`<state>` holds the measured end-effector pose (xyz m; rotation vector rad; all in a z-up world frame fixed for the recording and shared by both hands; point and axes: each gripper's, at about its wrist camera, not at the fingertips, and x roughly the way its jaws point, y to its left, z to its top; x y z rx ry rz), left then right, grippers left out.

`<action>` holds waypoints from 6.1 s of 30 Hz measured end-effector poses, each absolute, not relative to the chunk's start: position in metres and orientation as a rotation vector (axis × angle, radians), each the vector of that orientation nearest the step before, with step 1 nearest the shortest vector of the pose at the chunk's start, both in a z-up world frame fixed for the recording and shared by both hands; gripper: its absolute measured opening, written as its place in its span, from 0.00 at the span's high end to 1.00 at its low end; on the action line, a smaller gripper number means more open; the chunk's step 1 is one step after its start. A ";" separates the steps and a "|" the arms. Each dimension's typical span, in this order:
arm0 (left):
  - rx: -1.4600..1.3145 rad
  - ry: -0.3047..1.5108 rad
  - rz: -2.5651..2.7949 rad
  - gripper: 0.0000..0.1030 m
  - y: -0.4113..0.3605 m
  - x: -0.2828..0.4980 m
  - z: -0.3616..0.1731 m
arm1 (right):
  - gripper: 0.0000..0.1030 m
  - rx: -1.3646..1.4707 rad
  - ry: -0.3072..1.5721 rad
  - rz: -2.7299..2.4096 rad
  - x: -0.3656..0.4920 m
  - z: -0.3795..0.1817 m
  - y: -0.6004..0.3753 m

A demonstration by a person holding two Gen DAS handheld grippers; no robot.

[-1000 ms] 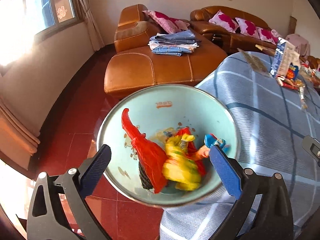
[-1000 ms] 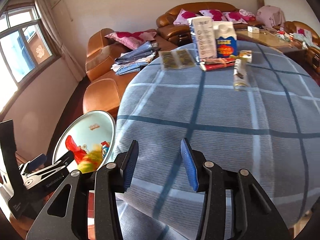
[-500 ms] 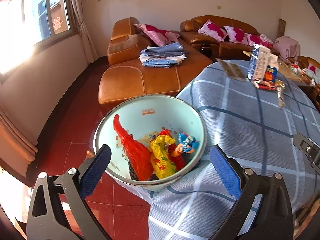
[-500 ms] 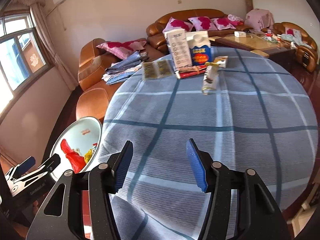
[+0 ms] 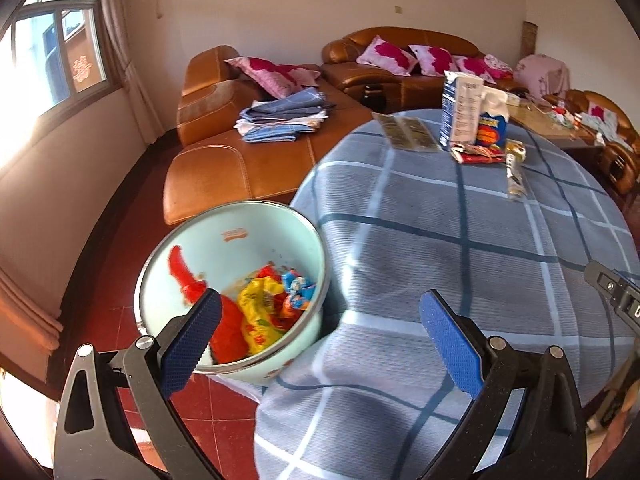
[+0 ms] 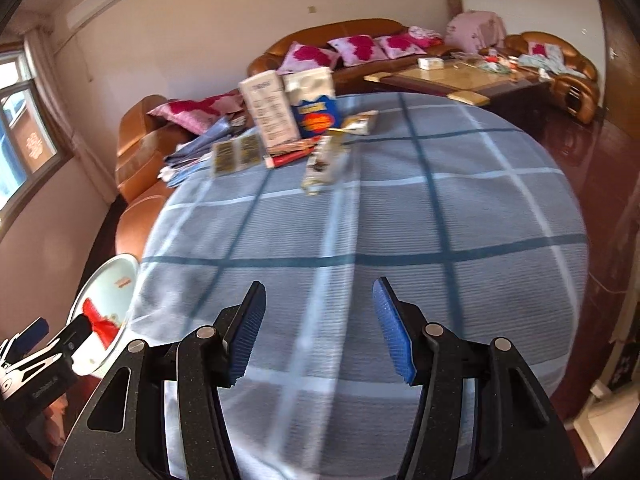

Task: Collect trash
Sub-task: 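Move both open tools back from the bin toward the table, then grasp the clear plastic wrapper with the right tool, then grasp the red banded snack packs with the left tool while the right tool holds the wrapper, then carry the red packs and clear wrapper over the teal bin with both tools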

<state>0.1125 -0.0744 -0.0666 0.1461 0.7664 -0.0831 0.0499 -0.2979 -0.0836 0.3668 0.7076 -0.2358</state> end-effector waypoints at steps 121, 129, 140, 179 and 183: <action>0.099 0.760 -0.309 0.06 -0.151 0.141 -0.052 | 0.89 0.301 0.750 -0.179 0.070 -0.070 -0.349; 0.094 0.760 -0.274 0.06 -0.124 0.128 -0.054 | 0.89 0.299 0.764 -0.110 0.070 -0.072 -0.313; 0.088 0.761 -0.241 0.06 -0.104 0.123 -0.057 | 0.89 0.277 0.771 -0.046 0.070 -0.071 -0.274; -0.005 0.741 -0.041 0.06 0.015 0.108 -0.054 | 0.89 0.169 0.779 0.165 0.082 -0.061 -0.148; -0.016 0.741 -0.021 0.06 0.025 0.109 -0.054 | 0.89 0.154 0.776 0.188 0.087 -0.059 -0.136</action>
